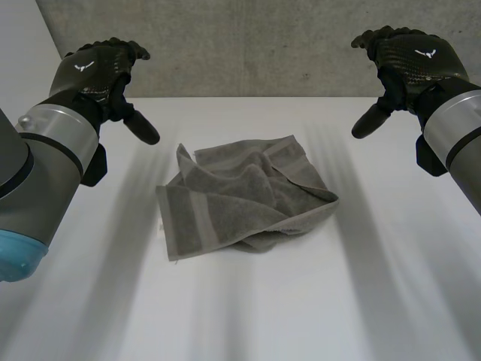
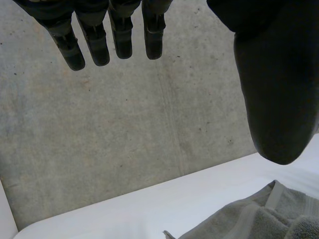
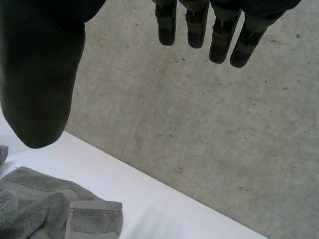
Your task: Fold the towel.
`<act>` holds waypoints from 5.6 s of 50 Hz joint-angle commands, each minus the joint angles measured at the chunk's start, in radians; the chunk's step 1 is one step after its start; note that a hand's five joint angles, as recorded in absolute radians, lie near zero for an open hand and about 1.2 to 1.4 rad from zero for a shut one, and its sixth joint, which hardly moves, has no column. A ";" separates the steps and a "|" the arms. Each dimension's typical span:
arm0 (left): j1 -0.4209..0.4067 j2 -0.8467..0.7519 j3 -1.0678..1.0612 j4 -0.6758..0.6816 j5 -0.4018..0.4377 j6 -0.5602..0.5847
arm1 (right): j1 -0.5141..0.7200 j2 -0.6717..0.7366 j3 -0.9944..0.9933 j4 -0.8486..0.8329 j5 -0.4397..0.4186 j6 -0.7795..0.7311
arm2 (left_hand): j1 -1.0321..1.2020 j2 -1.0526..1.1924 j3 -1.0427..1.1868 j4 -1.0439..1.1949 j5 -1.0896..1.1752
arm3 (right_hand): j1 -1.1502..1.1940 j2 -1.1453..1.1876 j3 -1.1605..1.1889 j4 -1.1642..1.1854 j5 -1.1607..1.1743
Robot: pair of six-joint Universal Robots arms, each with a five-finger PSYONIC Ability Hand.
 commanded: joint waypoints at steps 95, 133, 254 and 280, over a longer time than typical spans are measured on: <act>-0.178 -0.430 -0.090 0.261 -0.071 -0.132 | -0.040 0.354 -0.027 0.291 -0.387 -0.571 | 1.028 1.053 -0.044 -0.052 1.063 | 1.162 1.144 -0.006 -0.007 1.161; -0.267 -0.476 -0.112 0.400 -0.181 -0.162 | 0.019 0.420 -0.027 0.247 -0.364 -0.334 | 0.035 0.061 -0.044 -0.052 0.071 | 1.162 1.144 -0.006 -0.007 1.161; 0.023 -0.215 -0.546 0.369 0.287 0.572 | -0.229 0.568 -0.142 0.113 -0.560 -0.878 | 0.176 0.202 -0.044 -0.052 0.212 | 0.107 0.088 -0.006 -0.007 0.105; 0.019 -0.220 -0.558 0.369 0.291 0.571 | -0.185 0.869 -0.535 0.194 -0.547 -1.175 | 0.179 0.205 -0.044 -0.052 0.215 | 0.159 0.141 -0.006 -0.007 0.157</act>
